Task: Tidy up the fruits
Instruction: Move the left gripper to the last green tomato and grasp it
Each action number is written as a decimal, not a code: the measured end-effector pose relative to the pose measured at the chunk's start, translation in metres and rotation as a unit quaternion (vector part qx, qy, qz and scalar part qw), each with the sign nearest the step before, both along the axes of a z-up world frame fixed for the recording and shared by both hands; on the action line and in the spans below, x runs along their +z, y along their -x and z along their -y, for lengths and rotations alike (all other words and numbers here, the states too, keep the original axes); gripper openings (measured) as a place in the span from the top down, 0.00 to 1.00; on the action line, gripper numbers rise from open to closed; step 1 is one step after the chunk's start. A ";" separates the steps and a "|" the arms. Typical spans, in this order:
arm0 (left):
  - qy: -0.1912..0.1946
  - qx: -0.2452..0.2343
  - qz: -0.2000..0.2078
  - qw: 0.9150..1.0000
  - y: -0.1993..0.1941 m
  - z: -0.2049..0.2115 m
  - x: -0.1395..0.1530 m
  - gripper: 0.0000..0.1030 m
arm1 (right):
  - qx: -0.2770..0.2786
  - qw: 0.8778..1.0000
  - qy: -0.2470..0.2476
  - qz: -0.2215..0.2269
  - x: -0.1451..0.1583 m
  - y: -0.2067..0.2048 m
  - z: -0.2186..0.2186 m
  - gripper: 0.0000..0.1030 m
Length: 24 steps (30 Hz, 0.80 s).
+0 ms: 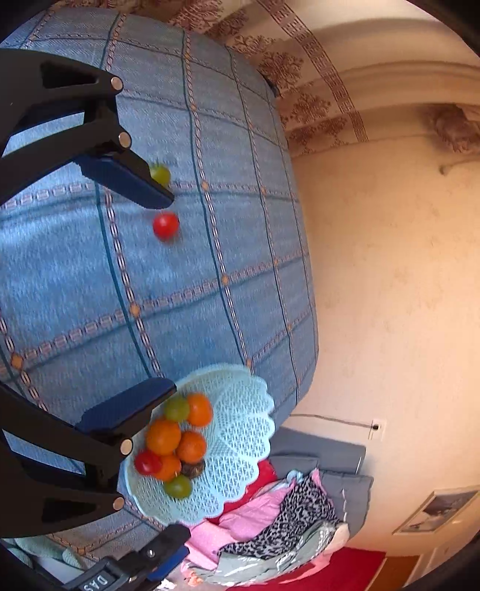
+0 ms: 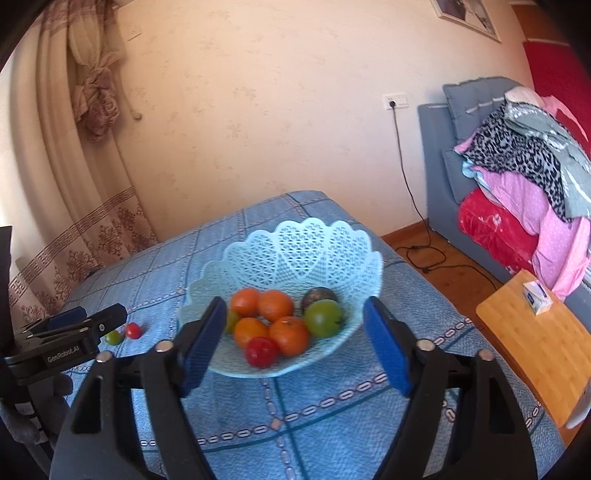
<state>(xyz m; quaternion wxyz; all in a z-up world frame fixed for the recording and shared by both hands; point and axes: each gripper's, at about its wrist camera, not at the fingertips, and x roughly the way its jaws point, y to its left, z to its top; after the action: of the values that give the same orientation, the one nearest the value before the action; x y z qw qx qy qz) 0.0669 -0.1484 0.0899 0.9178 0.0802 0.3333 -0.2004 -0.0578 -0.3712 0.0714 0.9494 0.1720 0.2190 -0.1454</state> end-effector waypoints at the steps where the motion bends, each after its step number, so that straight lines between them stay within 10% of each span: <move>1: -0.001 0.007 0.001 1.000 -0.001 -0.008 -0.001 0.11 | 0.004 1.000 0.004 0.000 0.001 -0.001 -0.003 0.23; 24: -0.013 0.114 -0.039 0.993 -0.055 -0.109 -0.043 0.11 | 0.111 0.992 0.048 -0.028 0.001 -0.039 -0.093 0.23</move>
<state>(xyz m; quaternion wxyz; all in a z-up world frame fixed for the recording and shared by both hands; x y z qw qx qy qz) 0.1216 -0.0399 0.0472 0.9197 0.0458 0.3786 -0.0929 -0.0189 -0.2783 0.0727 0.9602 0.0970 0.2562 -0.0542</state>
